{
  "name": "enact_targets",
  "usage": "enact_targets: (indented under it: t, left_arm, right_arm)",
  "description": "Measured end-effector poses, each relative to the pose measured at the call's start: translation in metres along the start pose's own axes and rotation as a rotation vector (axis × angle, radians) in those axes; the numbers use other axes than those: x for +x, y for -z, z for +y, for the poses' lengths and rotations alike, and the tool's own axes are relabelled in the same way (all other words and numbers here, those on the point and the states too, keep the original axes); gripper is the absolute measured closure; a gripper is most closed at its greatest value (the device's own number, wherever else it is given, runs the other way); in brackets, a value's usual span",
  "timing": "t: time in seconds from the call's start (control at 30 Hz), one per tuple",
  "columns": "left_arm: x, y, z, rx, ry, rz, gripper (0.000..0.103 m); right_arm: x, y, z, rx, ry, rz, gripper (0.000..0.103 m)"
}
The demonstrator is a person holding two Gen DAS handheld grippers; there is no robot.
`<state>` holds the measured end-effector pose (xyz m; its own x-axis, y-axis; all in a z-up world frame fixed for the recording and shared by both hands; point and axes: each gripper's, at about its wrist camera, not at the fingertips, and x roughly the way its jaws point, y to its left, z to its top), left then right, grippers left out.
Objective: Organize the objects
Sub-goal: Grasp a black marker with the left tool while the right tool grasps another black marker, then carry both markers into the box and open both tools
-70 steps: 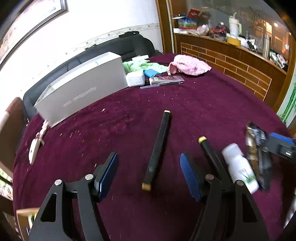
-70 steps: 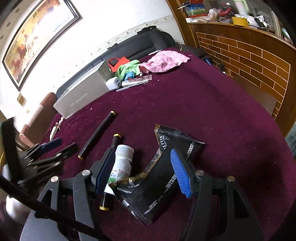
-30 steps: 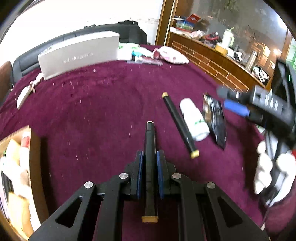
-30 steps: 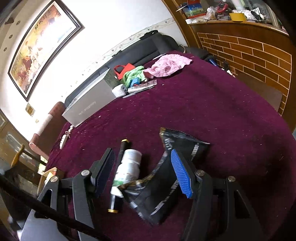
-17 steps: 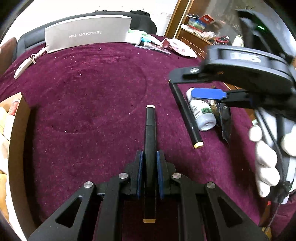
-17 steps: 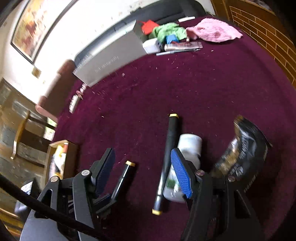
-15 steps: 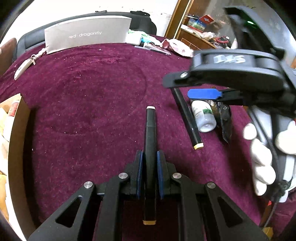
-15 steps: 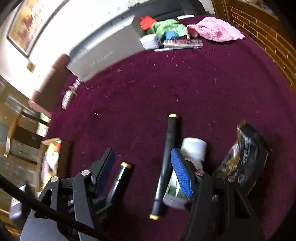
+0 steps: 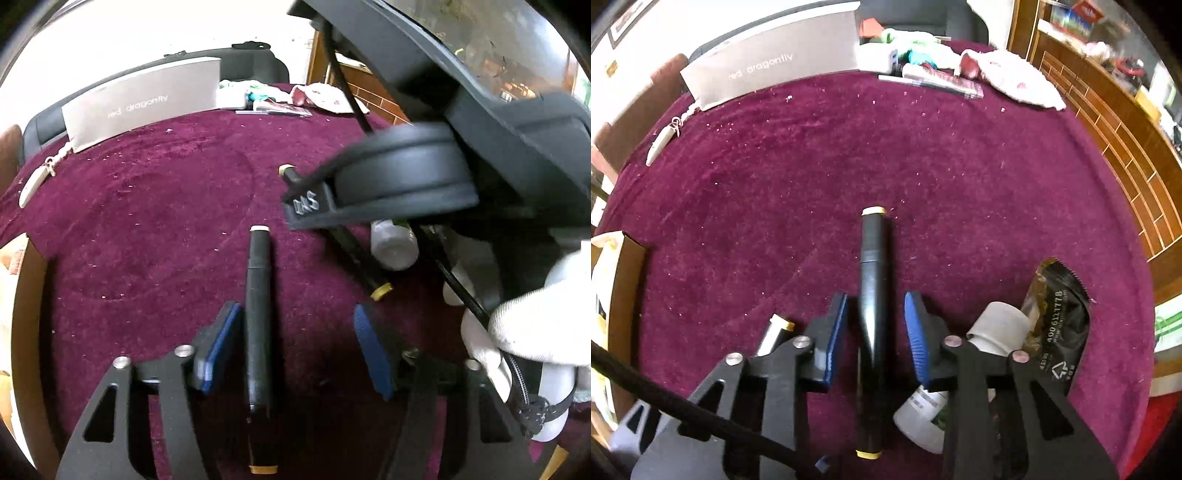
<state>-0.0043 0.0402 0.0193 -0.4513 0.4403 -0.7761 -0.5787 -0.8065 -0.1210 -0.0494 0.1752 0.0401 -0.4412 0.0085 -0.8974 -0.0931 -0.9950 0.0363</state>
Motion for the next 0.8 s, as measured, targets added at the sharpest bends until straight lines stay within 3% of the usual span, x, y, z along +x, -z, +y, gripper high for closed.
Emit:
enact_targets:
  t: [0.03,0.07,0.1,0.57,0.8]
  left_arm:
    - [-0.002,0.000,0.003,-0.003,-0.010,-0.001,0.085]
    - [-0.003,0.000,0.008,-0.016,0.008,0.006,0.092]
    - [-0.007,0.003,0.016,-0.052,0.046,0.011,0.092]
    - [-0.077,0.031,0.031,-0.178,0.098,-0.091,0.092]
    - [-0.136,0.054,0.060,-0.268,0.101,-0.198,0.092]
  right_arm:
    - [0.000,0.000,0.001,0.000,0.003,-0.003,0.082]
    - [-0.001,0.000,0.002,-0.001,0.005,-0.007,0.084]
    - [-0.002,0.000,0.002,-0.001,-0.003,-0.008,0.091]
    - [-0.039,0.024,0.007,0.095,-0.325,-0.048,0.091]
    - [-0.073,0.038,0.047,0.048,-0.500,-0.065,0.090]
